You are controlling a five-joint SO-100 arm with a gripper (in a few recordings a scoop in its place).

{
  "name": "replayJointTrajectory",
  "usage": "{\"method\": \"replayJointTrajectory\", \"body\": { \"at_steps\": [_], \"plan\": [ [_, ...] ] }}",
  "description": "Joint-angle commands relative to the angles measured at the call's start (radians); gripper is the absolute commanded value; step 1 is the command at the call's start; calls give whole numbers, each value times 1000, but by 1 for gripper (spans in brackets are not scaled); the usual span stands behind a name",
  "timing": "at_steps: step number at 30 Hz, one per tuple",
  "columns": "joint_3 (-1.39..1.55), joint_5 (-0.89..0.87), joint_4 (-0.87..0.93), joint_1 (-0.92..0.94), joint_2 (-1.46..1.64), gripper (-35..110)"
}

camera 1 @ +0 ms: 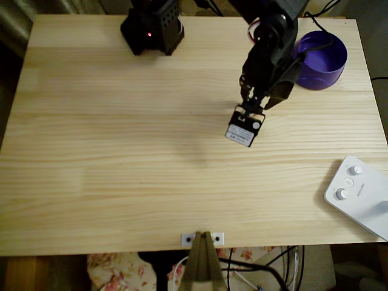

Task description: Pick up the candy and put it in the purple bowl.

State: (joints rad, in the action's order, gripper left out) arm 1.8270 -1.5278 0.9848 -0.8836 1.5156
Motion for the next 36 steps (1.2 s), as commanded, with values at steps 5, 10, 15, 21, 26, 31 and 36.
{"method": "replayJointTrajectory", "body": {
  "at_steps": [5,10,15,21,26,31,36],
  "plan": [
    [-14,-453,-5,-6,-2,20],
    [-5,-448,-26,0,-25,20],
    [2,-442,-35,11,-35,20],
    [6,-448,-34,12,-40,20],
    [5,-445,-44,25,-49,20],
    [-8,-439,-46,35,-54,20],
    [-9,-410,-37,58,-55,20]
  ]
}}
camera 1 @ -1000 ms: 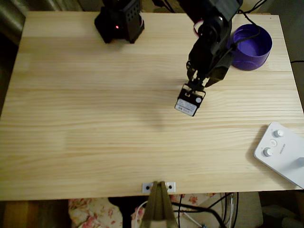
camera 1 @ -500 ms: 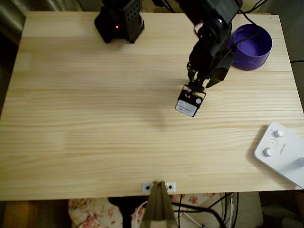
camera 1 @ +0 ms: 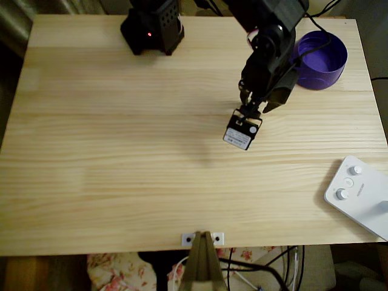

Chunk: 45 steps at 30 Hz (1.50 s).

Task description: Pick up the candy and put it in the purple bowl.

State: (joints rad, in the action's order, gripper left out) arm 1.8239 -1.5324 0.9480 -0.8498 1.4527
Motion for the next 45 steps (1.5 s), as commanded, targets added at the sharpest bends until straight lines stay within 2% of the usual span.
{"method": "replayJointTrajectory", "body": {
  "at_steps": [1,10,32,45],
  "plan": [
    [-6,-399,2,29,8,20],
    [-3,-391,8,28,11,19],
    [101,-449,-21,-29,95,-1],
    [133,-411,63,-15,213,-1]
  ]
}}
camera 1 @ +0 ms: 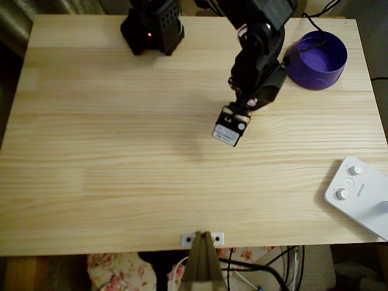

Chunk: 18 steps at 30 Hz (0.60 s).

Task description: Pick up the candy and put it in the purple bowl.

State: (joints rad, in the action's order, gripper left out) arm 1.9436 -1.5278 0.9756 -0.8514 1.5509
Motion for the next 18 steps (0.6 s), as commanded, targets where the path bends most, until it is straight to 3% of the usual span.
{"method": "replayJointTrajectory", "body": {
  "at_steps": [1,11,18],
  "plan": [
    [23,-408,35,-14,135,-1],
    [43,-290,66,-2,261,-1],
    [67,-103,20,-11,374,-1]
  ]
}}
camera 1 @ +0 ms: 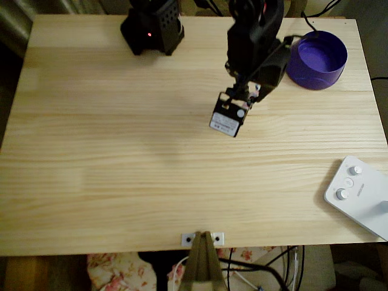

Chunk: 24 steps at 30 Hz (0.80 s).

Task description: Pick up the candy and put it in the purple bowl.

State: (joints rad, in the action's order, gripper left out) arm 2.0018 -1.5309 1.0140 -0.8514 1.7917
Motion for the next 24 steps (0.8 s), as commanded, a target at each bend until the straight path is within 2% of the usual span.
{"method": "replayJointTrajectory", "body": {
  "at_steps": [1,24],
  "plan": [
    [9,-74,-21,-17,155,-1],
    [149,755,-172,-164,646,-1]
  ]
}}
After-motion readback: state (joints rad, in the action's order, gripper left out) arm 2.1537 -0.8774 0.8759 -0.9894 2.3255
